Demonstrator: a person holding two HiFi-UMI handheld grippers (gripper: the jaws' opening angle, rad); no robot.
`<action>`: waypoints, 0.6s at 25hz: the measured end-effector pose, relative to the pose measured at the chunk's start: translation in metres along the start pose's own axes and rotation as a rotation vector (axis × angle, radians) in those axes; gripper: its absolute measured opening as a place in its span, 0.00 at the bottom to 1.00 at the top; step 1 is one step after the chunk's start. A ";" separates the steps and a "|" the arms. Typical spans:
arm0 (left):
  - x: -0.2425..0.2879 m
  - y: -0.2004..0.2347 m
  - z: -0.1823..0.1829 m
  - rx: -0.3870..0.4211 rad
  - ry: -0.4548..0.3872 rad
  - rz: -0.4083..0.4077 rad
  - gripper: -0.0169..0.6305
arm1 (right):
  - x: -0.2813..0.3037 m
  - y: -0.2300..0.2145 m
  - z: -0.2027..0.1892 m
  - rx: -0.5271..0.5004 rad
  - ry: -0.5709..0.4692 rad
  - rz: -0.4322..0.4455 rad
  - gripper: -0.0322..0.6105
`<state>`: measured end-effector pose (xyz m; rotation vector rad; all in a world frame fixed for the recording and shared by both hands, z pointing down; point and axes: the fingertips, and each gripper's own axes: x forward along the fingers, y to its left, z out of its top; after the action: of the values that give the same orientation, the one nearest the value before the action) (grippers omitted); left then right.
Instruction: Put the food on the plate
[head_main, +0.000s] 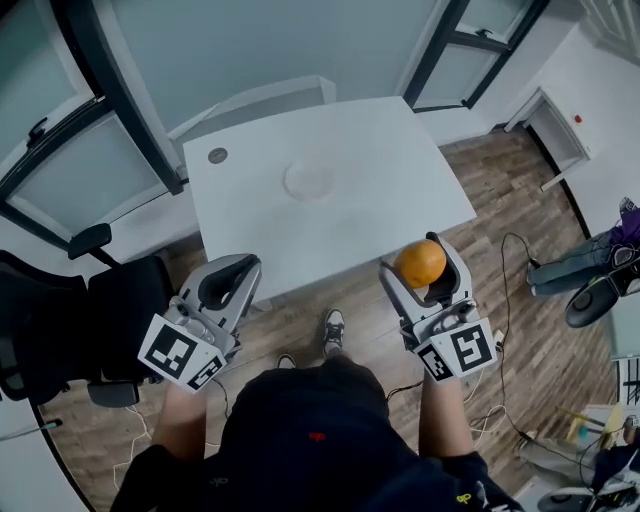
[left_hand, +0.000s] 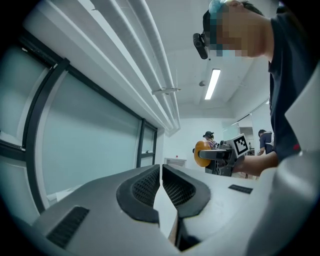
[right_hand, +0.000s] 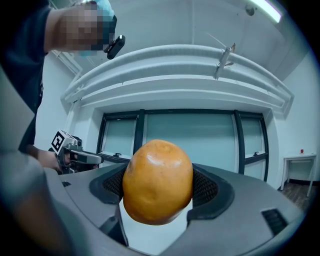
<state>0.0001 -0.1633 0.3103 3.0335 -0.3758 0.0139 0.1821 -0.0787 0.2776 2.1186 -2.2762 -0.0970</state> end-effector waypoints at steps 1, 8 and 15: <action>0.006 0.007 -0.001 -0.001 0.003 0.012 0.08 | 0.008 -0.007 -0.003 0.004 0.001 0.009 0.63; 0.054 0.075 0.001 -0.020 0.019 0.204 0.08 | 0.100 -0.060 -0.025 0.040 -0.006 0.150 0.63; 0.117 0.108 -0.003 -0.034 0.046 0.336 0.08 | 0.170 -0.126 -0.054 0.044 0.055 0.284 0.63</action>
<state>0.0867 -0.2962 0.3247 2.8918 -0.8657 0.0967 0.2984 -0.2583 0.3199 1.7670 -2.5376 0.0193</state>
